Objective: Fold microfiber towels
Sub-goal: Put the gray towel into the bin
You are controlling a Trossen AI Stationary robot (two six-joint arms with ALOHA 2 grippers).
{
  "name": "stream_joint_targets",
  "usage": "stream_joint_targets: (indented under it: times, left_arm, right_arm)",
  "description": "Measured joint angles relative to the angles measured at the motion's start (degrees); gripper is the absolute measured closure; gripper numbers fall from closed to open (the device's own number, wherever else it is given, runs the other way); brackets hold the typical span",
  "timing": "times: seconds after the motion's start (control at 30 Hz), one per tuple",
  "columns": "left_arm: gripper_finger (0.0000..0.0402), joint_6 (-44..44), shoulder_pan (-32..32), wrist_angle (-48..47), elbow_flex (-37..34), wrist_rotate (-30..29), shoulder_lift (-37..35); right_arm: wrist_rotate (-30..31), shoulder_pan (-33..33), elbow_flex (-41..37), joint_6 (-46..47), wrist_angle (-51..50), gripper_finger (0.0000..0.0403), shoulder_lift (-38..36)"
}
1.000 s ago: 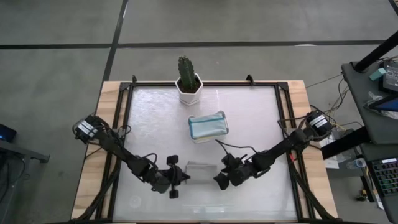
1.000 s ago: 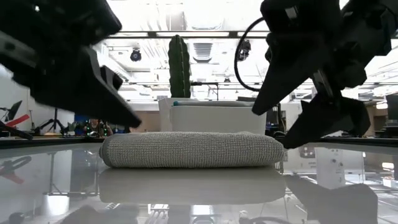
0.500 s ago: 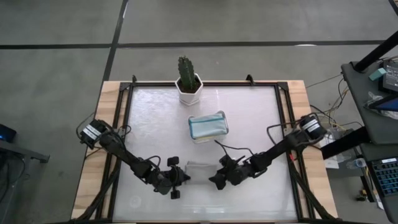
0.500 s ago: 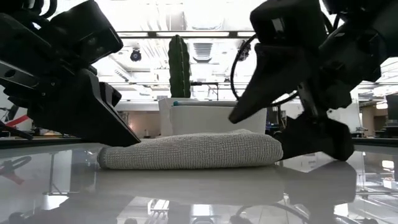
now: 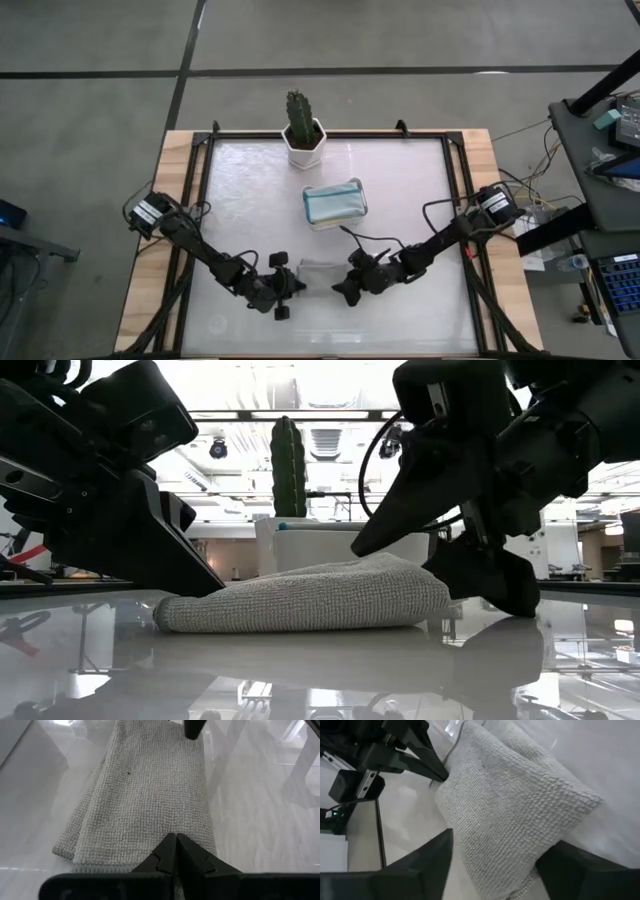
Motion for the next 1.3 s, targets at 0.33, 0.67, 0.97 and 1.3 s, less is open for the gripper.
stream_joint_targets:
  times: [0.33, 0.67, 0.97, 1.3]
  left_arm:
    - [0.0402, 0.4, 0.0, 0.0, 0.0, 0.0, -0.1]
    - [0.0402, 3.2, -0.4, -0.6, -0.1, -0.1, -1.9]
    - [0.0402, 12.9, -0.9, -10.0, -0.3, -4.3, -14.4]
    - [0.0402, 33.7, -0.7, -10.1, 0.0, -16.2, -32.1]
  right_arm:
    - [1.0, -0.5, 0.0, -1.2, 0.0, 0.0306, 0.1]
    - [0.8, -0.6, 0.0, -4.6, -0.3, 0.0390, -1.2]
    - [-4.4, -3.7, 0.1, -10.4, -2.6, 0.0391, -9.4]
    - [-16.5, -13.5, 3.8, -19.9, -3.3, 0.0391, -18.7]
